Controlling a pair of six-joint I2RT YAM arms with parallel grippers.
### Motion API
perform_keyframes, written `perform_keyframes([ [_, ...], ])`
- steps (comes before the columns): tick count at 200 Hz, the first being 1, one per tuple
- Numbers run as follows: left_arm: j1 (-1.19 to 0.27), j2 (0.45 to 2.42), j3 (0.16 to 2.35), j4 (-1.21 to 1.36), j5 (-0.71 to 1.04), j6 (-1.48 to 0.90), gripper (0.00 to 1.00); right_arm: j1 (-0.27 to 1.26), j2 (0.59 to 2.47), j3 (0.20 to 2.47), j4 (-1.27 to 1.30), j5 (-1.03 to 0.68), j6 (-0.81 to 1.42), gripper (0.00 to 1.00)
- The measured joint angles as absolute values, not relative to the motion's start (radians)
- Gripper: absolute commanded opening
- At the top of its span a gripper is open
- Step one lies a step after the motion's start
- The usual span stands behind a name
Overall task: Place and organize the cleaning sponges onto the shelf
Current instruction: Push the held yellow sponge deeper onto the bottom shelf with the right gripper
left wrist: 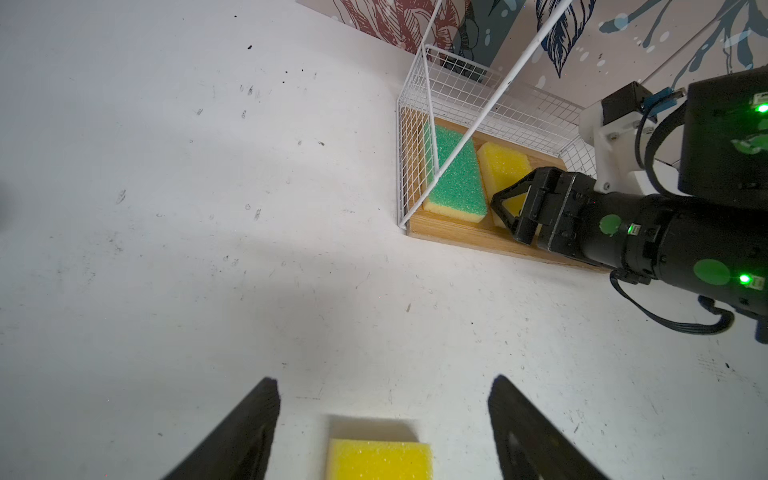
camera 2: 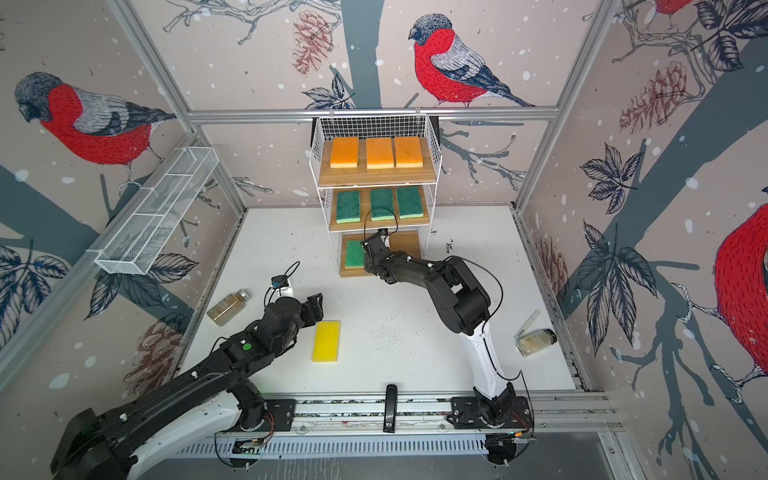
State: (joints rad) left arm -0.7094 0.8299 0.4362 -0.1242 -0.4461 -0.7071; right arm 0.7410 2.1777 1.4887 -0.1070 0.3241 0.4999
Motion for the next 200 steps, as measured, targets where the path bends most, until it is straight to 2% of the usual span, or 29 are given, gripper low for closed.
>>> perform_keyframes([
  [200,-0.709,0.837,0.432,-0.124,-0.445,-0.709,0.80,0.752,2.140,1.460,-0.138,0.308,0.488,0.82],
])
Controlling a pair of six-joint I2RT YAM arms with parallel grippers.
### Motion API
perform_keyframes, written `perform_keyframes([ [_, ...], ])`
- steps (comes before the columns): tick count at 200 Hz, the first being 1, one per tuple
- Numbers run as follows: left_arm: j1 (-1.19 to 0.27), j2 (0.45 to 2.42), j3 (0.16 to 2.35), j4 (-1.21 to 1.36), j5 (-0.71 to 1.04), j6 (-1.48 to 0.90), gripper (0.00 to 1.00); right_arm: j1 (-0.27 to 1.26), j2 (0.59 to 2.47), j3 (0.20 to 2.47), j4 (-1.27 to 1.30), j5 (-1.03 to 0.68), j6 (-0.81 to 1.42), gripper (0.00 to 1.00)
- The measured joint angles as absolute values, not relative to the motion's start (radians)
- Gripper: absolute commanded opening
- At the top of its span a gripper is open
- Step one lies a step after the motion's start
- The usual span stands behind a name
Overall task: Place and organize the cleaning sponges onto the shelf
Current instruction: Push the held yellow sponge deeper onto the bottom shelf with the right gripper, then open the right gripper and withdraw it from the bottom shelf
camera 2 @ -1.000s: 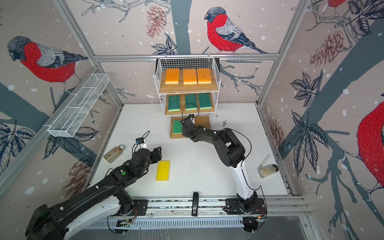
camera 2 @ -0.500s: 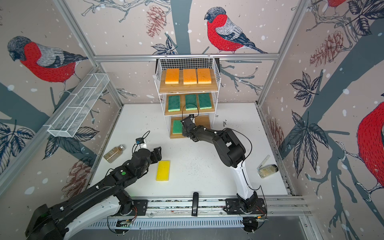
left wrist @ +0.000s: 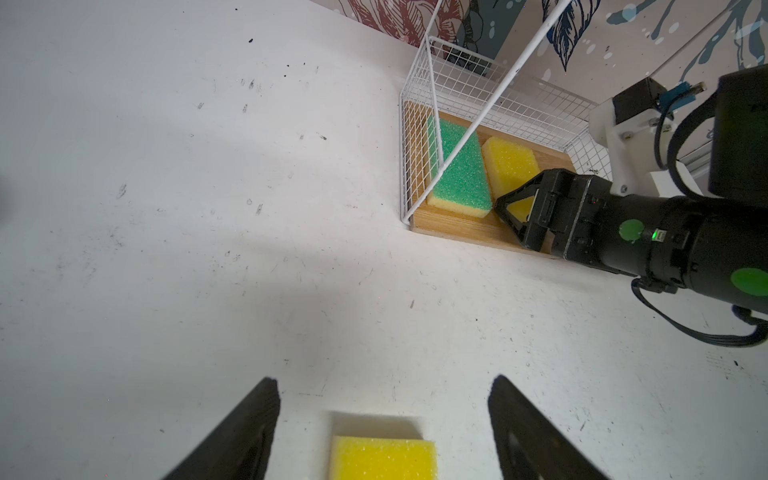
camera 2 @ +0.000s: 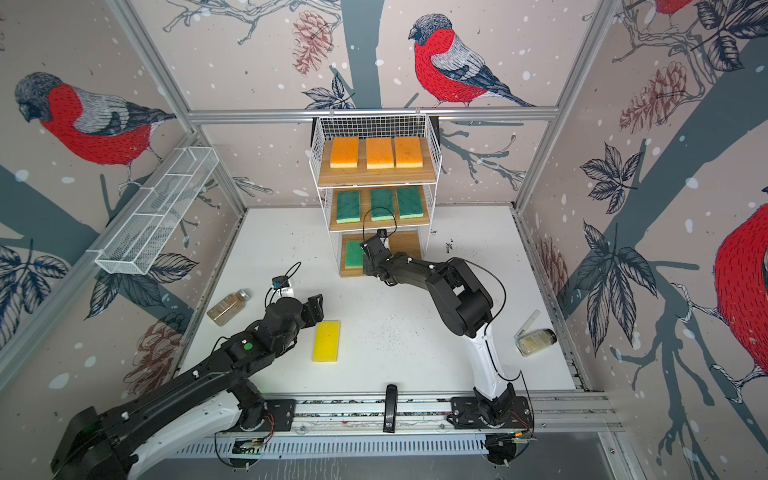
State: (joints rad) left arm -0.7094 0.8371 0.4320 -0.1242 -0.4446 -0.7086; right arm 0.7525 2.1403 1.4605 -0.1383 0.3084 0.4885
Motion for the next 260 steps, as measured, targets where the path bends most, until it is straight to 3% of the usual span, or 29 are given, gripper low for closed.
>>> perform_keyframes([
  [260,-0.709,0.739,0.387,-0.179,-0.375,-0.729,0.80,0.847,1.844,1.132,-0.068,0.315,0.497,0.83],
])
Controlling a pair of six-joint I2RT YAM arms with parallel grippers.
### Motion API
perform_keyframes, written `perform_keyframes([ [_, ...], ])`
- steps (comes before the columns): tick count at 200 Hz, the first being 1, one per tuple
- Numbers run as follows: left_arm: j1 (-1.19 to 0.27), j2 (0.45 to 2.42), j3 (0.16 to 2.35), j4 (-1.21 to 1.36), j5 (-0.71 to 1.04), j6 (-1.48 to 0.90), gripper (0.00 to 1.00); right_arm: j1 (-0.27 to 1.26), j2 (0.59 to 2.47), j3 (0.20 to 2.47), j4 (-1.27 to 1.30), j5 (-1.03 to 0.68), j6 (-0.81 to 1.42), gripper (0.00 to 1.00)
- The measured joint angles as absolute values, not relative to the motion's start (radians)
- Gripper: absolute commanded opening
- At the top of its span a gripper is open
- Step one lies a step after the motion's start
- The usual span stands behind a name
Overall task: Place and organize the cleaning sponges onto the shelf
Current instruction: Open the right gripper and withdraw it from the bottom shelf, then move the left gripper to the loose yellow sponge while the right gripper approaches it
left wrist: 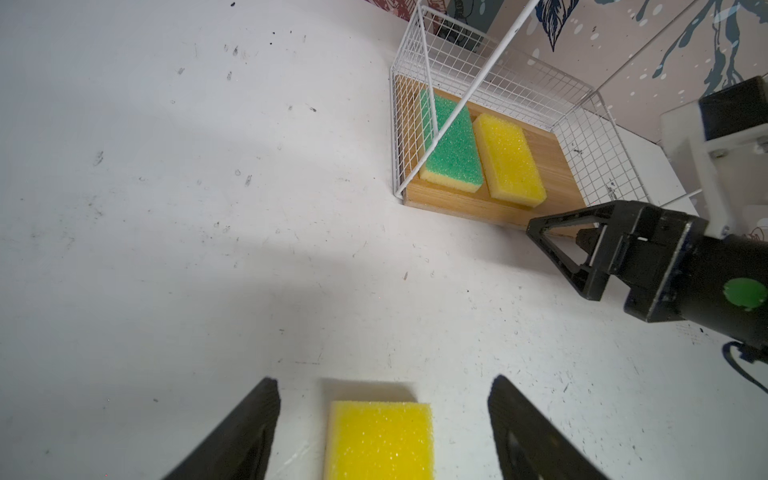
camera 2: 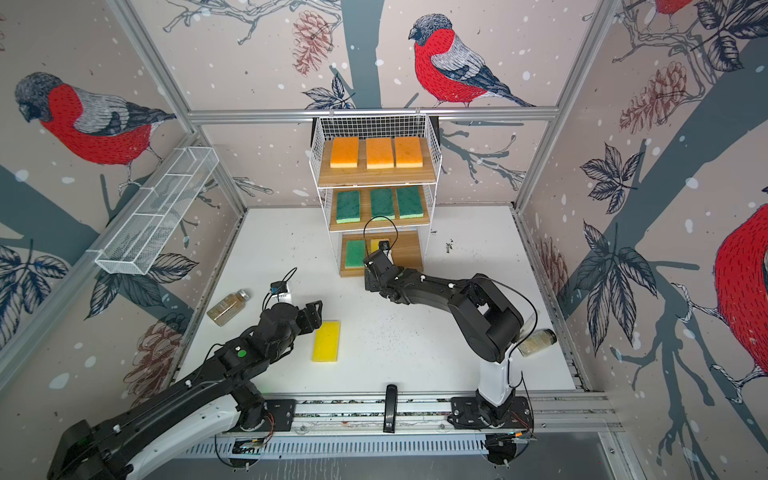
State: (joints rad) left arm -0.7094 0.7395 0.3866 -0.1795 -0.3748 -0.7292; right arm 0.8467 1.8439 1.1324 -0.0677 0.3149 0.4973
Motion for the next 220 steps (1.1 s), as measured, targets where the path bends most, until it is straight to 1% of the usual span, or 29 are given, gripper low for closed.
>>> perform_keyframes([
  [69,-0.709,0.673,0.356,-0.256,-0.368,-0.761,0.79,0.918,1.710,0.997,-0.053,0.313,0.506,0.83],
  [109,-0.709,0.647,0.352,-0.300,-0.368,-0.780,0.79,0.974,1.645,0.954,-0.054,0.311,0.550,0.83],
  [156,-0.709,0.650,0.348,-0.371,-0.366,-0.842,0.72,1.023,1.593,0.918,-0.054,0.298,0.601,0.83],
  [164,-0.709,0.651,0.348,-0.395,-0.371,-0.867,0.65,1.027,1.584,0.910,-0.054,0.296,0.604,0.83],
  [176,-0.709,0.646,0.345,-0.430,-0.380,-0.905,0.58,1.031,1.567,0.894,-0.053,0.288,0.611,0.83],
  [205,-0.709,0.633,0.314,-0.476,-0.389,-0.965,0.51,1.032,1.536,0.857,-0.054,0.280,0.631,0.83],
  [220,-0.709,0.649,0.301,-0.479,-0.386,-0.978,0.40,1.032,1.525,0.844,-0.054,0.279,0.634,0.83],
])
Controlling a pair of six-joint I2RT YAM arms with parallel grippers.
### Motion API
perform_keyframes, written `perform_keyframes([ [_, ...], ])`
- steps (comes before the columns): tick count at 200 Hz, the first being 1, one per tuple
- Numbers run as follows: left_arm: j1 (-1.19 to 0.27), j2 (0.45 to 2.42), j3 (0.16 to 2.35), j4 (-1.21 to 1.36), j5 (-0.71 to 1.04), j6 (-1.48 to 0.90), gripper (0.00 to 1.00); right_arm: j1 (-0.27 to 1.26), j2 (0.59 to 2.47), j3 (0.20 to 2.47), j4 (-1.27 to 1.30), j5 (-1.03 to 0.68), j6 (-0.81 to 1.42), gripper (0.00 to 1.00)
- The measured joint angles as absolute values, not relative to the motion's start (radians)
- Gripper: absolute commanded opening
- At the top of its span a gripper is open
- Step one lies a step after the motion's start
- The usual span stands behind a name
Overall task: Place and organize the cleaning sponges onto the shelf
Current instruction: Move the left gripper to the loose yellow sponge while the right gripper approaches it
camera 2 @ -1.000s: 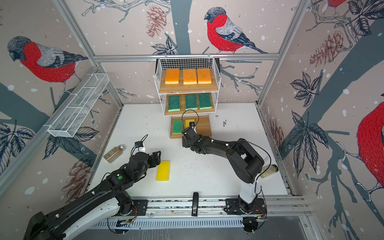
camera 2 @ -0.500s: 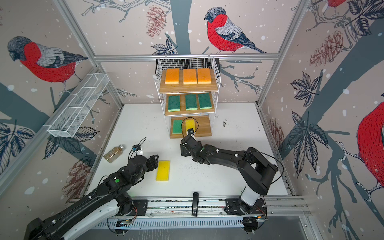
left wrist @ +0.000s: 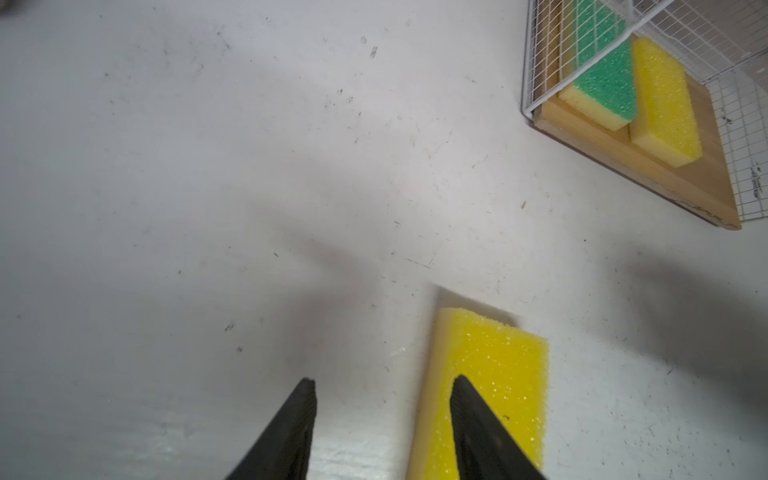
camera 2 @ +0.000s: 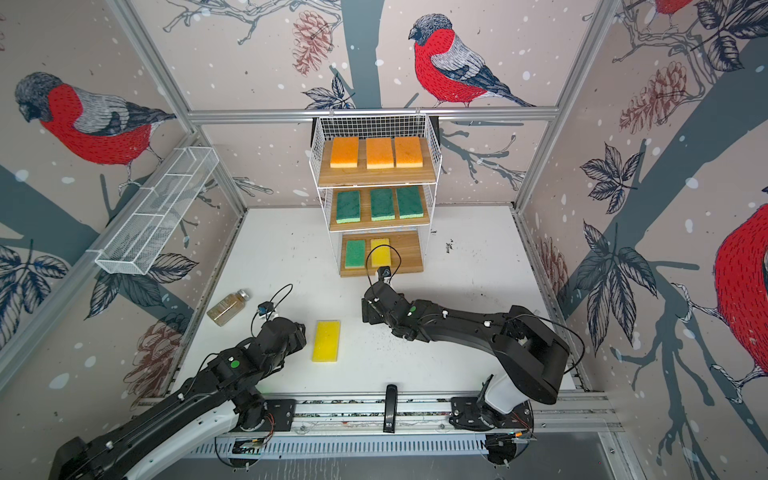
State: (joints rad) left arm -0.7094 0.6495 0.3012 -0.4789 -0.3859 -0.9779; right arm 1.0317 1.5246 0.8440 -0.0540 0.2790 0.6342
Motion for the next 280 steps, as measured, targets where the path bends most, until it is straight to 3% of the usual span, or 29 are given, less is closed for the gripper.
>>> perform_keyframes([
  [24,-0.709,0.695,0.284,-0.478,-0.366,-0.997,0.23,1.032,1.508,0.828,-0.053,0.271,0.635,0.83],
  [53,-0.709,0.727,0.277,-0.460,-0.333,-1.005,0.15,1.032,1.483,0.804,-0.048,0.261,0.635,0.83],
  [280,-0.778,1.009,0.324,-0.250,-0.083,-0.947,0.18,0.939,1.245,0.585,-0.029,0.221,0.655,0.85],
])
